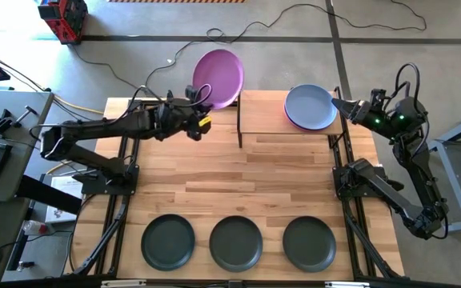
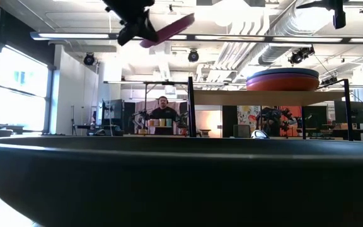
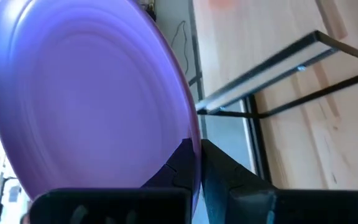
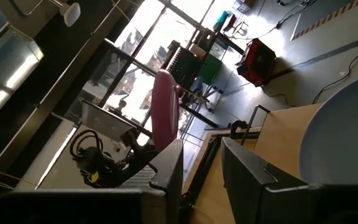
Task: Place and stack plates onto a shelf
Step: Put the violet plate on the shelf
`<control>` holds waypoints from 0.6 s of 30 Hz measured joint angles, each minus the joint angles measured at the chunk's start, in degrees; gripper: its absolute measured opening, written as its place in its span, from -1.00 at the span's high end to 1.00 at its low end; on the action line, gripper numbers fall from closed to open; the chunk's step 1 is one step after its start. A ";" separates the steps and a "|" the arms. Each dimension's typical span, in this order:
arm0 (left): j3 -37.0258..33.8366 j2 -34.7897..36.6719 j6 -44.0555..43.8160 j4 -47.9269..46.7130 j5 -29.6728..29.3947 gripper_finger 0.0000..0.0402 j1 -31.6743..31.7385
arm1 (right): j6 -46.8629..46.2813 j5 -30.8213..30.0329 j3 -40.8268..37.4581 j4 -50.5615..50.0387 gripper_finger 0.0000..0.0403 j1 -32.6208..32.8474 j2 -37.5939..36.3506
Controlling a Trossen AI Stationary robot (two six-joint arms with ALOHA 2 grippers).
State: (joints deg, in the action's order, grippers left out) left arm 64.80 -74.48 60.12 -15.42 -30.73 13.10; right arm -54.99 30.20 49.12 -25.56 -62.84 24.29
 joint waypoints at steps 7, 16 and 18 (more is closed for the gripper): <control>4.83 -6.61 6.40 -0.05 0.12 0.99 0.00 | -0.01 0.00 0.00 -0.55 0.54 -0.01 0.00; 12.58 -16.45 7.67 -2.96 0.11 0.99 -0.02 | 0.01 -0.05 -0.02 -3.11 0.54 -0.01 0.00; 14.32 -18.42 7.67 -3.65 0.14 0.99 -0.02 | 0.01 -0.04 -0.02 -3.56 0.54 0.01 0.00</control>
State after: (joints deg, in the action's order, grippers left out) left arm 79.11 -92.90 67.79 -19.08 -30.59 13.08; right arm -54.98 30.15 49.10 -29.13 -62.83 24.29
